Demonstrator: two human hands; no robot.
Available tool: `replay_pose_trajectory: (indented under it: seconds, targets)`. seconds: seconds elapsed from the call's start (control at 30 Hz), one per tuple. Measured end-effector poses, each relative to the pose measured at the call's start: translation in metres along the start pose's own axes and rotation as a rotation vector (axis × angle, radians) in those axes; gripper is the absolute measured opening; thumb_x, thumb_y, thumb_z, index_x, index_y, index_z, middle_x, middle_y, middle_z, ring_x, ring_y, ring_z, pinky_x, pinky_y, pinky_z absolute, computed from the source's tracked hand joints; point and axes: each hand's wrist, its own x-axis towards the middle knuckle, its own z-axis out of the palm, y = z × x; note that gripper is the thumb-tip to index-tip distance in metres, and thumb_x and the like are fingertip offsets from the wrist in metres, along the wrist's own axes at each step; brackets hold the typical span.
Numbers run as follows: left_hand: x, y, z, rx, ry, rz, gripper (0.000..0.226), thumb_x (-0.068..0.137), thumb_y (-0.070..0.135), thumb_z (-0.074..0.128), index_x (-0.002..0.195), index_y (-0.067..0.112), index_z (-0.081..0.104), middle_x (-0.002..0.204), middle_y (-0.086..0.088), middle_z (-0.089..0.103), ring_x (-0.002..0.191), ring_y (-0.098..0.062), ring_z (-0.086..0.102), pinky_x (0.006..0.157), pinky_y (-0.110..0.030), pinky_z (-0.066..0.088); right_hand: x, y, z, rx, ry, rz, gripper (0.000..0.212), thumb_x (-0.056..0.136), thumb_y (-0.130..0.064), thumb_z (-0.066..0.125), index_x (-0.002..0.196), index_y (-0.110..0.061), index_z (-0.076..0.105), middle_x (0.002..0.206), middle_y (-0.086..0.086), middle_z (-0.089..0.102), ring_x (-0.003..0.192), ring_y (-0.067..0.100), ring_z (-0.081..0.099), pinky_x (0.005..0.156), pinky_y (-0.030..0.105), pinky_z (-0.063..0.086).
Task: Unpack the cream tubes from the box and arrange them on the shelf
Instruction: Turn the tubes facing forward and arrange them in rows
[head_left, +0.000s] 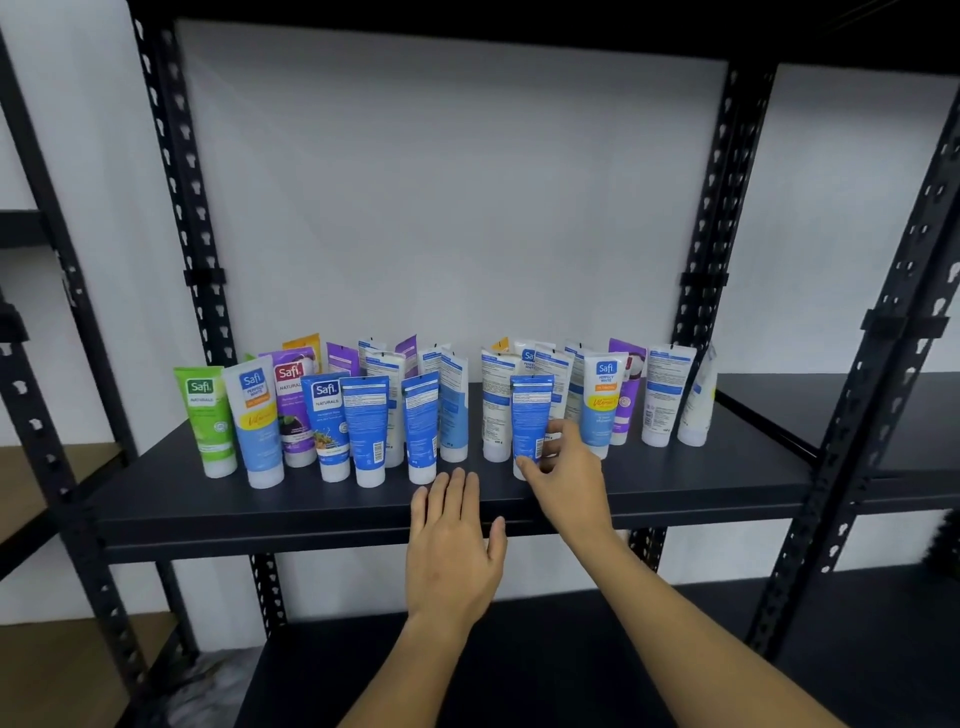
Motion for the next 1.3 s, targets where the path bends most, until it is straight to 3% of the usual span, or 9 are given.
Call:
replay_pose_trajectory:
  seconds: [0.1,0.17,0.23,0.33,0.47,0.57,0.87,1.03,1.3]
  targets:
    - [-0.001,-0.005,-0.013,0.020,-0.099,0.067,0.071,0.095,0.054,0.014,0.154,0.017,0.029,0.159,-0.002,0.030,0.148,-0.017,0.022,0.123,-0.038,0.008,-0.004,-0.004,-0.007,0.033,-0.044,0.035,0.054,0.084,-0.023,0.078,0.128,-0.026,0.046,0.110,-0.003,0.066,0.093,0.006,0.066,0.083,0.032,0.059]
    - [0.002,-0.013,-0.027,-0.011,-0.192,0.116,0.065,0.100,0.052,0.018,0.156,0.021,0.019,0.163,0.001,0.018,0.151,-0.014,0.011,0.122,-0.033,0.000,-0.008,-0.009,-0.016,0.042,-0.049,0.046,0.060,0.084,-0.021,0.078,0.134,-0.025,0.044,0.115,-0.004,0.061,0.098,0.010,0.066,0.085,0.032,0.057]
    - [0.008,-0.020,-0.045,-0.076,-0.279,0.137,0.060,0.102,0.050,0.028,0.155,0.023,0.022,0.163,0.001,0.018,0.150,-0.013,0.013,0.122,-0.031,0.006,-0.009,-0.018,-0.030,0.003,-0.042,0.036,0.057,0.086,-0.023,0.076,0.134,-0.023,0.047,0.115,-0.004,0.060,0.099,0.012,0.066,0.086,0.034,0.057]
    - [0.019,-0.024,-0.076,-0.156,-0.351,0.171,0.055,0.101,0.046,0.039,0.152,0.026,0.031,0.157,0.004,0.031,0.141,-0.013,0.032,0.113,-0.034,0.032,-0.001,-0.038,-0.056,-0.134,-0.016,0.015,0.034,0.091,-0.027,0.069,0.123,-0.022,0.058,0.115,-0.003,0.066,0.095,0.012,0.064,0.083,0.038,0.057]
    - [0.043,-0.027,-0.121,-0.163,-0.309,0.217,0.041,0.100,0.038,0.046,0.140,0.032,0.044,0.142,0.009,0.047,0.124,-0.011,0.050,0.098,-0.034,0.048,0.018,-0.081,-0.083,-0.215,-0.007,-0.087,0.017,0.096,-0.023,0.058,0.113,-0.023,0.063,0.104,-0.005,0.069,0.084,0.008,0.063,0.067,0.026,0.053]
    - [0.066,-0.036,-0.154,-0.163,-0.229,0.217,0.033,0.099,0.030,0.047,0.132,0.034,0.052,0.135,0.010,0.052,0.113,-0.012,0.056,0.091,-0.034,0.050,0.030,-0.119,-0.094,-0.233,-0.020,-0.170,0.015,0.097,-0.020,0.056,0.109,-0.025,0.063,0.096,-0.006,0.068,0.076,0.008,0.064,0.062,0.022,0.049]
    - [0.135,-0.074,-0.226,-0.077,-0.078,0.198,0.029,0.096,0.030,0.054,0.126,0.034,0.054,0.122,0.010,0.058,0.096,-0.009,0.061,0.083,-0.035,0.052,0.079,-0.192,-0.090,-0.320,-0.110,-0.308,0.017,0.091,-0.022,0.062,0.107,-0.024,0.066,0.076,-0.015,0.064,0.074,0.009,0.062,0.072,0.030,0.051]
    - [0.175,-0.096,-0.227,0.005,-0.112,0.232,0.031,0.097,0.028,0.056,0.127,0.035,0.054,0.122,0.011,0.055,0.098,-0.008,0.059,0.081,-0.031,0.050,0.110,-0.205,-0.067,-0.338,-0.212,-0.340,0.018,0.090,-0.024,0.064,0.107,-0.025,0.066,0.081,-0.011,0.067,0.076,0.009,0.063,0.072,0.031,0.054]
    - [0.231,-0.119,-0.192,0.137,-0.330,0.340,0.035,0.100,0.023,0.051,0.130,0.040,0.054,0.131,0.012,0.054,0.110,-0.010,0.054,0.087,-0.032,0.048,0.154,-0.189,-0.018,-0.465,-0.506,-0.371,0.020,0.089,-0.024,0.068,0.109,-0.025,0.068,0.097,-0.004,0.066,0.086,0.013,0.063,0.080,0.028,0.052]
